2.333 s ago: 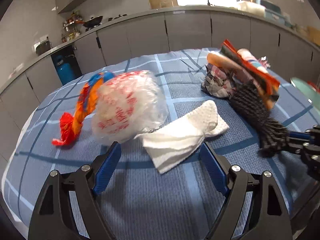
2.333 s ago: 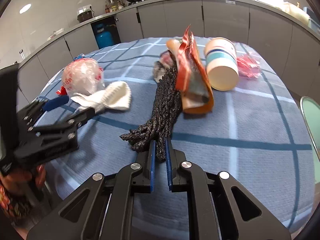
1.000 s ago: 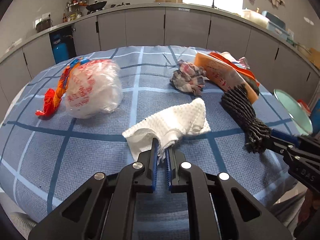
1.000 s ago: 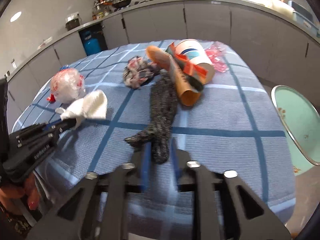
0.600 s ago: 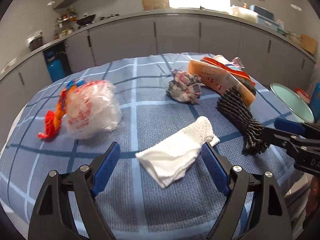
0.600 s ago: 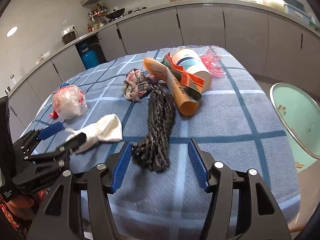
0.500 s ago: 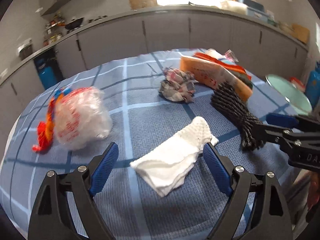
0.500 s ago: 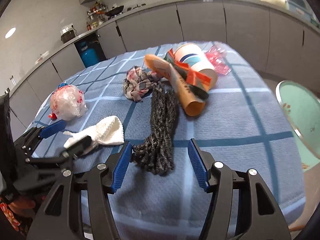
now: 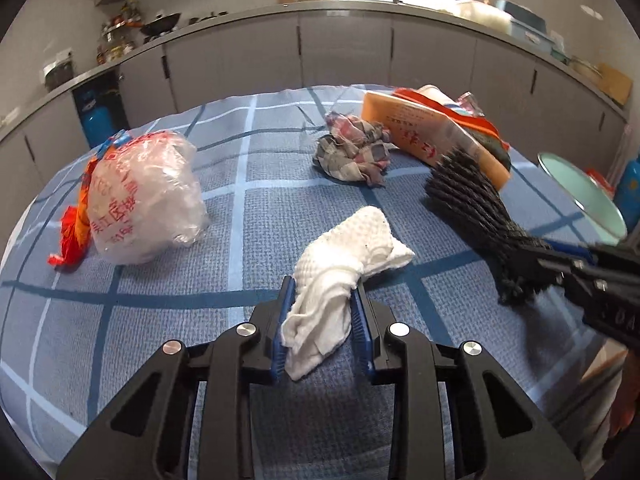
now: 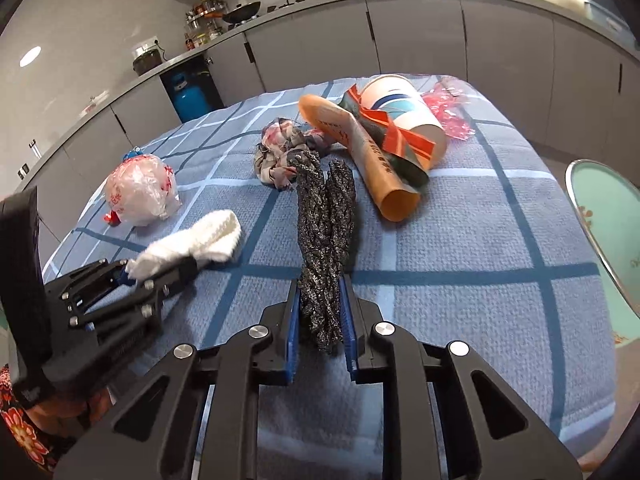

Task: Collect trash
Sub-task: 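Lift and carry the tissue and rope with both tools over the basin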

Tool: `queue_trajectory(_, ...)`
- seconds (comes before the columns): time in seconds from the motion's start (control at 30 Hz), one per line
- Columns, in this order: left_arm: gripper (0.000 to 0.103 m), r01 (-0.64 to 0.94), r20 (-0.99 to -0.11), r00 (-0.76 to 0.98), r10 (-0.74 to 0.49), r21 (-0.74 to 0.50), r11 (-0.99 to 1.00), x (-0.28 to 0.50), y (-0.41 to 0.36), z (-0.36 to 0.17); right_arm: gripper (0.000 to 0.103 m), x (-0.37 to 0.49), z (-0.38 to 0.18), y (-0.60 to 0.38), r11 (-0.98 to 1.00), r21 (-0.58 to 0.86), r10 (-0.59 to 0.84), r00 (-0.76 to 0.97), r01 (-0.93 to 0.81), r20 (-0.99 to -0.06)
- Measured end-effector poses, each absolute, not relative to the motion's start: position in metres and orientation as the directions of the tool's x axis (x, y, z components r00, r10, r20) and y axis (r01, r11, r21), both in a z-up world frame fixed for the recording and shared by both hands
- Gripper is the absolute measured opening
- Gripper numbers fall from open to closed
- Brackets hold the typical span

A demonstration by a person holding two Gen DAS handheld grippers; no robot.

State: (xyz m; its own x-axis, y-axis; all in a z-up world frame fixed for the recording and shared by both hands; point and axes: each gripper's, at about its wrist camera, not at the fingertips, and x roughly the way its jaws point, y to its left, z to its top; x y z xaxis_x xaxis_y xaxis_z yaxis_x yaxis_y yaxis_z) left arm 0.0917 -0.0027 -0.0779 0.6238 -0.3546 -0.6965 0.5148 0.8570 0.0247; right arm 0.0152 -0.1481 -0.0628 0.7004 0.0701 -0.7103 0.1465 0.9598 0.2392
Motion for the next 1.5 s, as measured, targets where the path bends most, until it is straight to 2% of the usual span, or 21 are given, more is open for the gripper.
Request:
queue_trajectory(0.2, 0.022, 0.452, -0.687, 0.648, -0.329, 0.0, 0.892, 0.085, -0.003, -0.074, 0.019, -0.001, -0.056, -0.149, 0.964, 0.228, 0.06, 0.72, 0.139, -0.691)
queue_trajectory(0.33, 0.021, 0.422, -0.678, 0.653, -0.336, -0.042, 0.906, 0.079, -0.002, -0.071, 0.019, -0.01, -0.051, -0.149, 0.965, 0.232, 0.066, 0.74, 0.124, -0.67)
queue_trajectory(0.53, 0.02, 0.415, -0.646, 0.684, -0.34, -0.04, 0.909, 0.066, -0.013, -0.061, 0.019, -0.024, -0.043, -0.154, 0.965, 0.231, 0.058, 0.763, 0.121, -0.644)
queue_trajectory(0.77, 0.021, 0.405, -0.622, 0.697, -0.356, -0.068, 0.912, 0.058, -0.039, -0.046, 0.019, -0.042, -0.029, -0.176, 0.964, 0.206, -0.005, 0.787, 0.168, -0.617)
queue_trajectory(0.9, 0.021, 0.422, -0.616, 0.686, -0.387, -0.095, 0.901, 0.057, -0.063, -0.037, 0.019, -0.052, -0.024, -0.197, 0.958, 0.19, -0.054, 0.787, 0.214, -0.614)
queue_trajectory(1.5, 0.021, 0.602, -0.594, 0.617, -0.517, -0.067, 0.796, 0.015, -0.218, -0.02, 0.019, -0.086, -0.019, -0.322, 0.89, 0.165, -0.246, 0.751, 0.426, -0.612)
